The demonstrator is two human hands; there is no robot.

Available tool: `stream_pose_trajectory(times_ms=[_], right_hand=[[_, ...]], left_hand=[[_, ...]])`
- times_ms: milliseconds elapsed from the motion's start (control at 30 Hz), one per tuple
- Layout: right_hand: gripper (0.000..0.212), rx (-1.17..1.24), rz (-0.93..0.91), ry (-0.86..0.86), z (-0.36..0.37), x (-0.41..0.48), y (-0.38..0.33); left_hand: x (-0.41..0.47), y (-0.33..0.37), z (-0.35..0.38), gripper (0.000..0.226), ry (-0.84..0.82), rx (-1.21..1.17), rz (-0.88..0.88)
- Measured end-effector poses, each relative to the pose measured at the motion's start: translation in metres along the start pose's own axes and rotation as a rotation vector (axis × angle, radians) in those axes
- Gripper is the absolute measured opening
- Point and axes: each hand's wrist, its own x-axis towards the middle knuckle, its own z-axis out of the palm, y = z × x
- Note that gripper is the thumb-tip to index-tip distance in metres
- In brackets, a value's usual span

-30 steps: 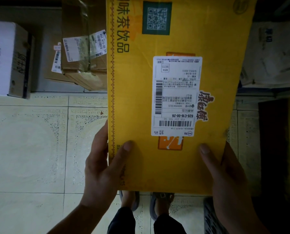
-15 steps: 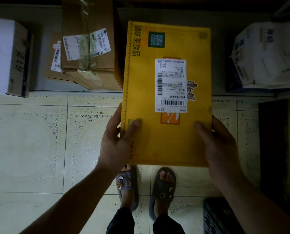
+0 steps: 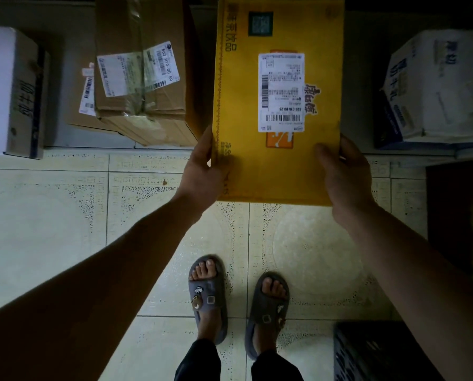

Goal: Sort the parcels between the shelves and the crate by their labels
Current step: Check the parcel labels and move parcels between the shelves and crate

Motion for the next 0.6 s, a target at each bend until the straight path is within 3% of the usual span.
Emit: stream_pose_trajectory(times_ms=[167,267,333,467,600], right_hand=[[0.025,-0.009,0.027,0.021,0.005,0.013,-0.005],[0.045,-0.064,0.159,0.060,0.003,0.003,-0.002],[0.052,-0.050,0.299,0.055,0.002,-0.015,0.005],[0.042,0.051,0.526,-0.004,0.003,-0.052,0.009],[0.012,0.465,0.637,0.018,0.009,-0.055,-0.004]], left_hand=[[0.011,0.014,0.001,0.052,0.048,-0.045,-0.048],[0.000,0.012,0.003,0.052,0.182,-0.034,-0.249],[-0.013,0.007,0.000,0.056,0.168,-0.038,-0.402],[-0.033,0.000,0.002,0.029,0.161,-0.212,-0.457],[-0.032,0.004,0.006,0.018,0.200,-0.331,-0.403]])
